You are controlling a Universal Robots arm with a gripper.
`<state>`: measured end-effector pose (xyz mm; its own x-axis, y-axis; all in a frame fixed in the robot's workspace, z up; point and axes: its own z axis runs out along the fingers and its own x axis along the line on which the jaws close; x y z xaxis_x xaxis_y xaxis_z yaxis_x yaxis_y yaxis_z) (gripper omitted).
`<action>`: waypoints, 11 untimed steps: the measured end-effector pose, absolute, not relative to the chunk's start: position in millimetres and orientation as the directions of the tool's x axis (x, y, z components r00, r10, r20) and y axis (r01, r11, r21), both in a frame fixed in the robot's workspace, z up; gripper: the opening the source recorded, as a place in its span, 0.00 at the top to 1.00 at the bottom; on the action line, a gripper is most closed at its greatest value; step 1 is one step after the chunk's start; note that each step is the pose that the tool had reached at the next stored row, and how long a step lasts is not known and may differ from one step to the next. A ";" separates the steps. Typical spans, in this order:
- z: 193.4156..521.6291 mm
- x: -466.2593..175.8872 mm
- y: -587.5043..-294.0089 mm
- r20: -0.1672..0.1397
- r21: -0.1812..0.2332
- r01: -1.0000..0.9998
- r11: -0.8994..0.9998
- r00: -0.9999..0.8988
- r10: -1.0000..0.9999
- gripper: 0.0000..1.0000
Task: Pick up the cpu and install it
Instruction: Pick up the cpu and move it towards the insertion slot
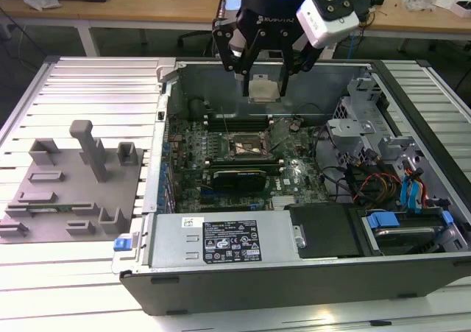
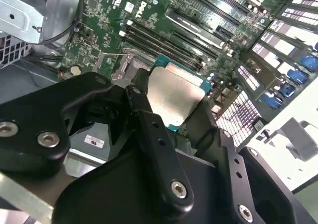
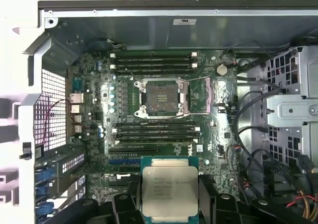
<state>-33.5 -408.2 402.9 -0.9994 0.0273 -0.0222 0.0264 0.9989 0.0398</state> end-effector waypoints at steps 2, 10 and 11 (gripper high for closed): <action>397.9 -33.5 -408.2 -0.022 0.040 0.026 0.999 -0.999 0.027 0.45; 379.3 -33.4 -408.2 -0.018 0.038 0.027 0.999 -0.999 0.027 0.45; 377.2 -33.4 -408.2 -0.018 0.038 0.027 0.999 -0.999 0.027 0.45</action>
